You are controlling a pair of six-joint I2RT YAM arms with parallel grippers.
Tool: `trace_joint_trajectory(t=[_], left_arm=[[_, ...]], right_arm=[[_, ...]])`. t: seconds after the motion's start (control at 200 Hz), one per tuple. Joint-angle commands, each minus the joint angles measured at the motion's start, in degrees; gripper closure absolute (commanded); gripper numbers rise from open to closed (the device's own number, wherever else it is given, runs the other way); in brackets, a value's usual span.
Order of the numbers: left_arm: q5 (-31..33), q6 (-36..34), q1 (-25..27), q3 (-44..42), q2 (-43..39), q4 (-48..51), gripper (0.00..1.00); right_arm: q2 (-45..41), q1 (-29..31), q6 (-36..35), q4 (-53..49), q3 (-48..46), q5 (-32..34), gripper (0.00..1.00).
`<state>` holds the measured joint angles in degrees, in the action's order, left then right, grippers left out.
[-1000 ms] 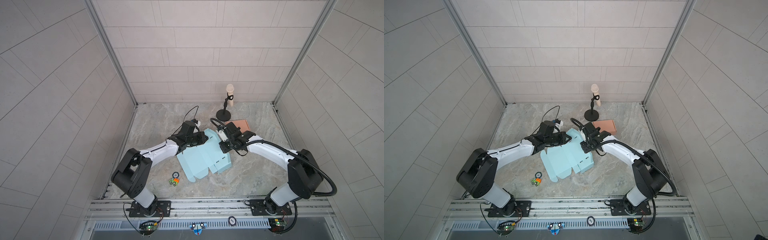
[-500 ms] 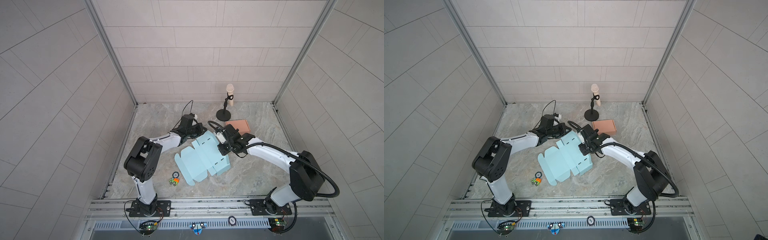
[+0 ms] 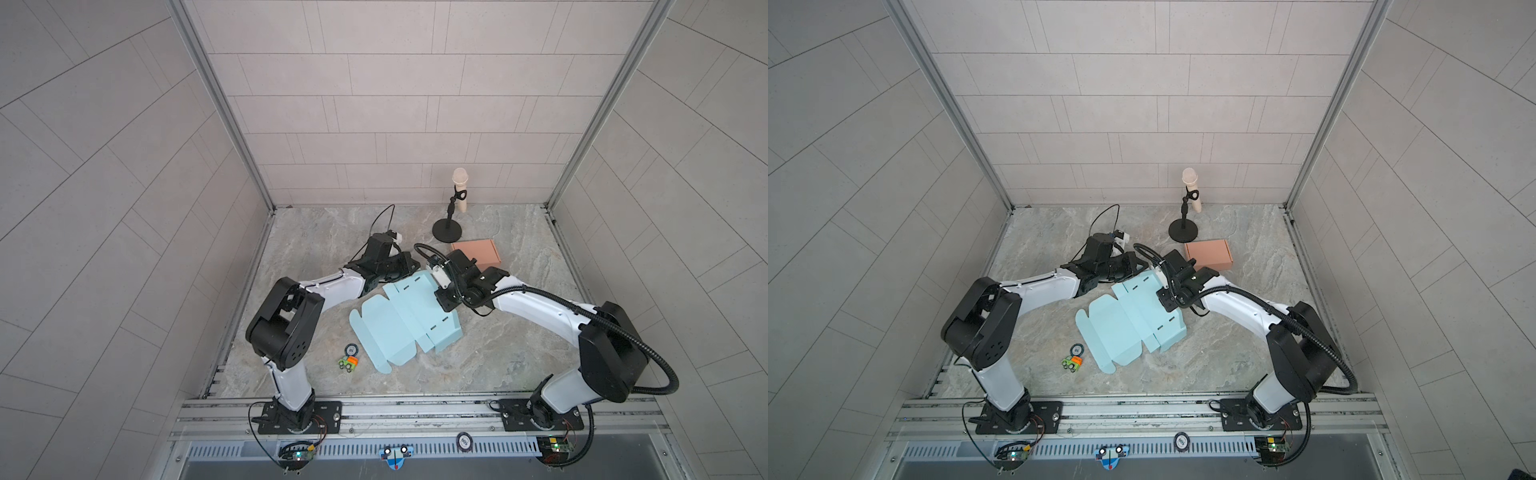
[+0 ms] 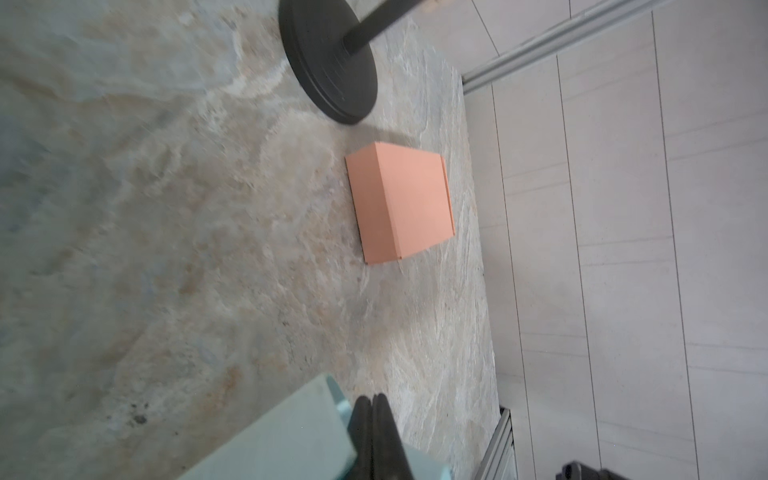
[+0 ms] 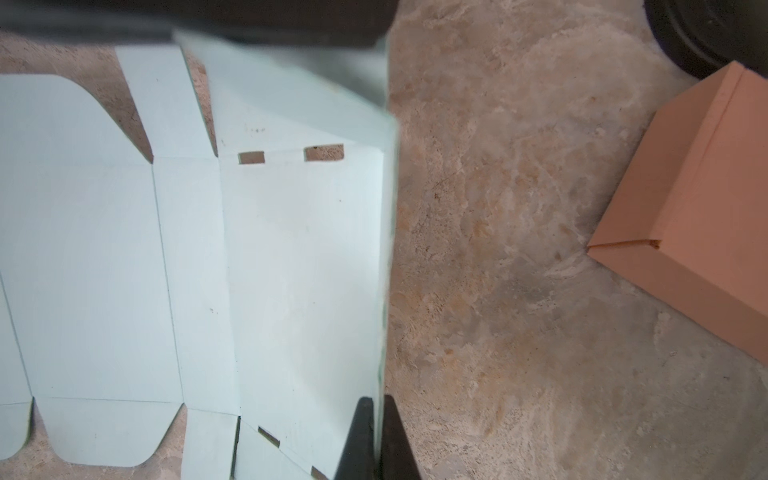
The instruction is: Fold the paper box
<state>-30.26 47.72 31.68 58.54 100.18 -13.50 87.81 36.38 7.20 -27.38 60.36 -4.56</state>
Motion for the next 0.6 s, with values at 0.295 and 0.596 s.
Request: trace_joint_trajectory(t=[0.295, 0.596], left_arm=[[1.66, -1.40, 5.67, -2.80, -3.55, 1.92, 0.95], [1.14, -2.66, 0.87, -5.72, -7.20, 1.02, 0.95]], right_arm=[[0.62, 0.37, -1.71, 0.05, 2.10, 1.26, 1.00], [-0.34, 0.65, -3.56, -1.53, 1.03, 4.68, 1.00]])
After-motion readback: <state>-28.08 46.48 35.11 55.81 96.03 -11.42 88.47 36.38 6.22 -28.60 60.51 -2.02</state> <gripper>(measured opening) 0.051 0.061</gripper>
